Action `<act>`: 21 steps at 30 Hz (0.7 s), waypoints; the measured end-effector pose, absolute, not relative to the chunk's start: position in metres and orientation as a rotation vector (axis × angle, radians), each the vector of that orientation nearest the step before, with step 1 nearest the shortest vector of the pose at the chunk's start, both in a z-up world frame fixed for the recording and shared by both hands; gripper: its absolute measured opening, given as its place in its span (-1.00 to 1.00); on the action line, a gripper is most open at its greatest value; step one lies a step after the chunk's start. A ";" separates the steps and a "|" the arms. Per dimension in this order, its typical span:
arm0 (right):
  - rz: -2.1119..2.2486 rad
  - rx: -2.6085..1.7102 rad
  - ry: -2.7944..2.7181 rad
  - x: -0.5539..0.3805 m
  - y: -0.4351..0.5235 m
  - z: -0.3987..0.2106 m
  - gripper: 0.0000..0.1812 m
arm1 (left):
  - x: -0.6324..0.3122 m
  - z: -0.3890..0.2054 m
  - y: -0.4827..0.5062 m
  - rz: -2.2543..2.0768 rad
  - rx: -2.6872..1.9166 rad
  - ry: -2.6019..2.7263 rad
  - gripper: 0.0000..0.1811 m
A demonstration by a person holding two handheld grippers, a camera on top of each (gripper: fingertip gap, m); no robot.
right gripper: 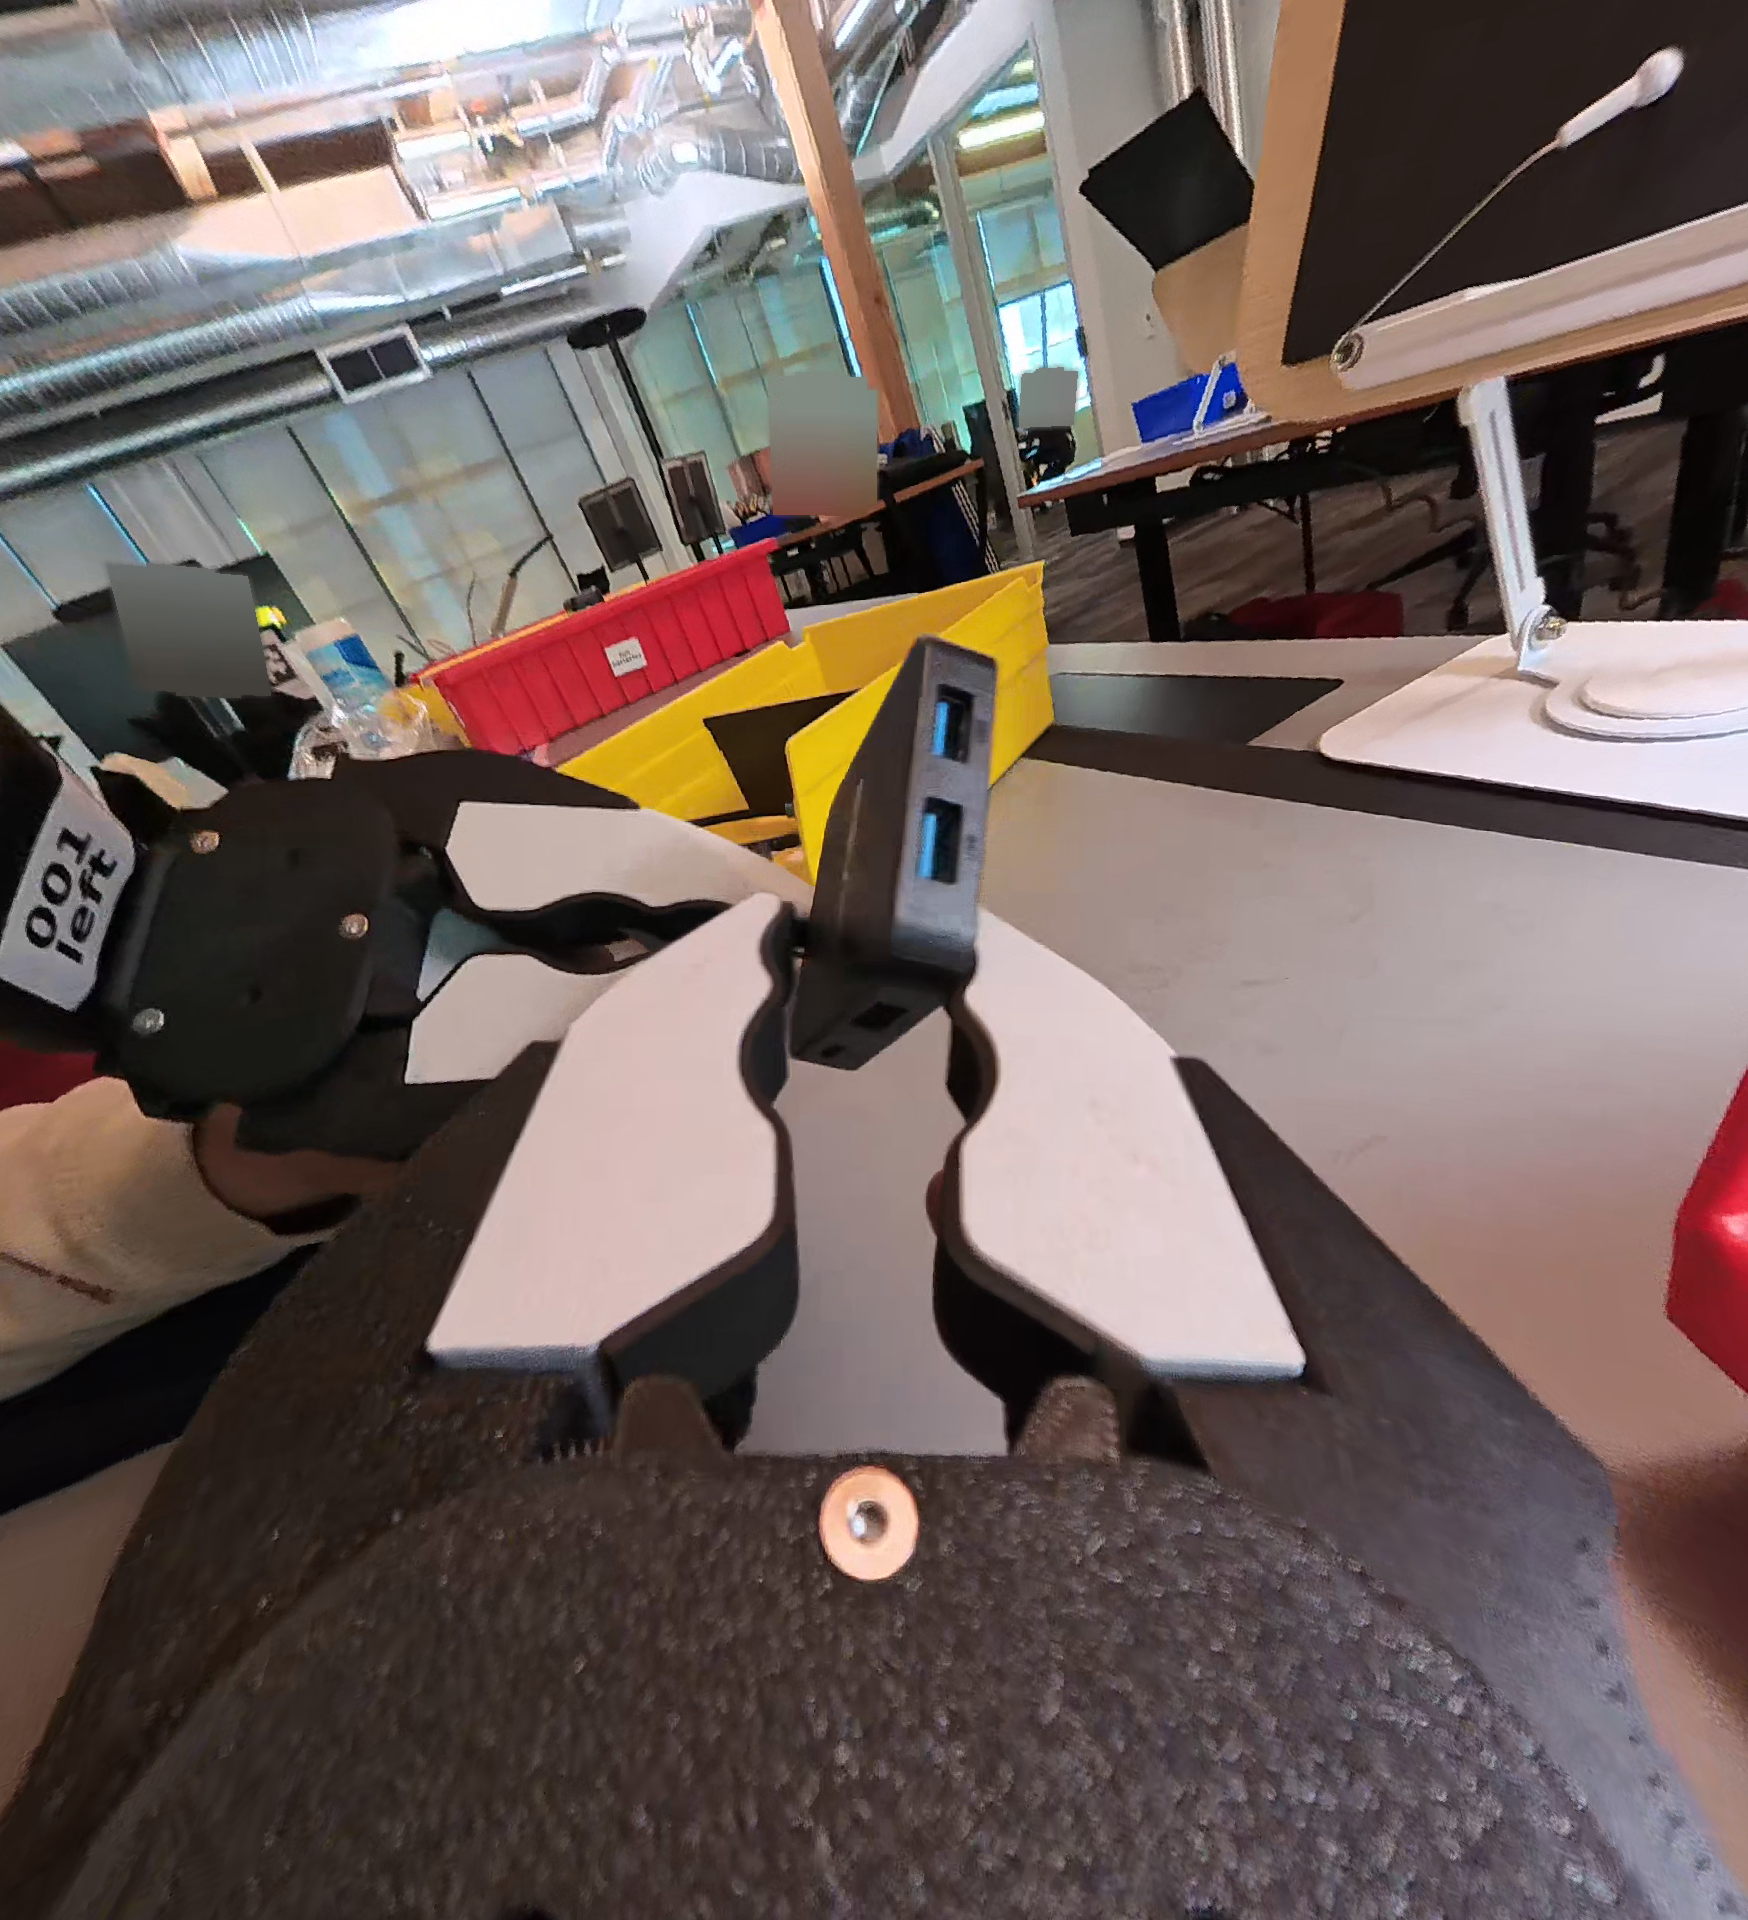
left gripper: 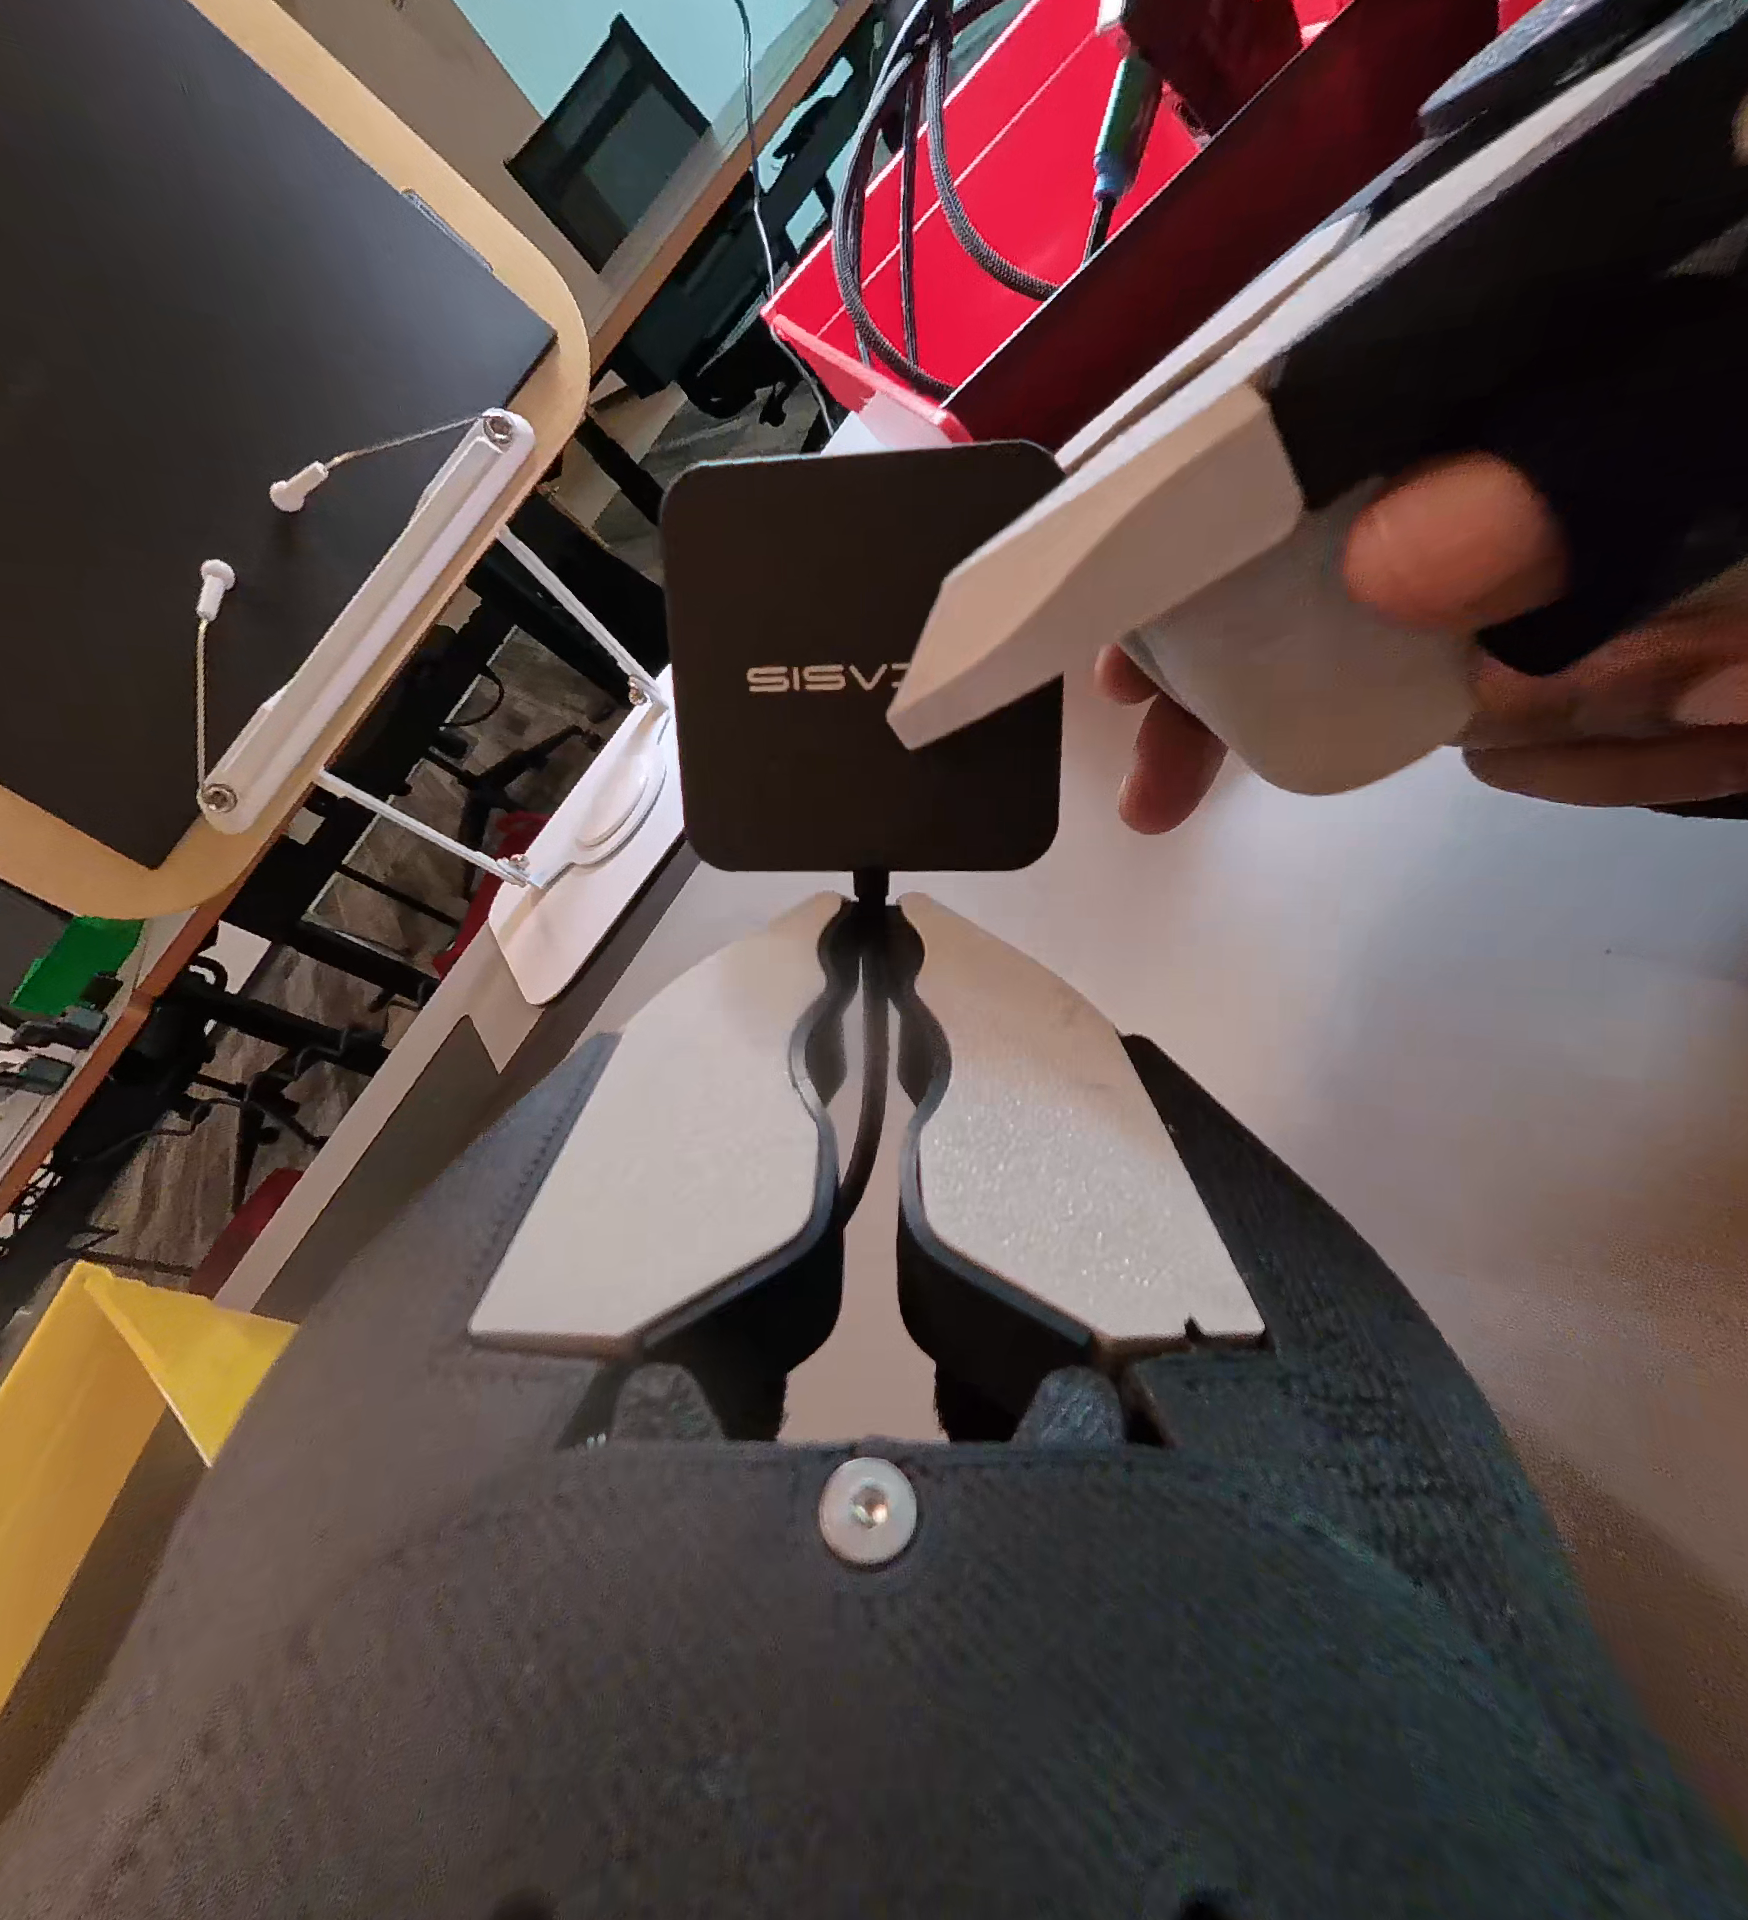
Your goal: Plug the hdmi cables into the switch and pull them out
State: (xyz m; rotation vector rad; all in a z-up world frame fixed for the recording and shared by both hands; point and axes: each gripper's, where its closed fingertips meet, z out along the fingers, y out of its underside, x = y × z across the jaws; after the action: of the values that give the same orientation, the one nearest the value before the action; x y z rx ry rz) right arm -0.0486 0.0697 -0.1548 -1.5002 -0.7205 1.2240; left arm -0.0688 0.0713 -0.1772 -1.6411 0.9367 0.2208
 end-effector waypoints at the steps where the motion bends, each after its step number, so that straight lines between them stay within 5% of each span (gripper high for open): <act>1: 1.219 -1.496 -0.721 -0.048 0.069 -0.154 -0.80 | -0.067 -0.178 0.070 0.213 -1.638 0.940 -0.94; 11: 0.907 -1.283 -0.928 -0.030 0.062 -0.126 -0.85 | -0.052 -0.164 0.049 -0.393 -1.586 0.930 -0.70; 21: 0.461 -1.035 -1.342 -0.051 0.025 -0.146 -0.85 | -0.056 -0.167 0.039 -0.484 -1.506 1.043 -0.47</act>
State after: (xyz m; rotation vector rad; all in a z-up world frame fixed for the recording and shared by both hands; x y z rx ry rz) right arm -0.0509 0.0252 -0.1458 -1.0348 -1.3418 0.4609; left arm -0.0563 0.0386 -0.1673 -1.5060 1.0430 -0.4844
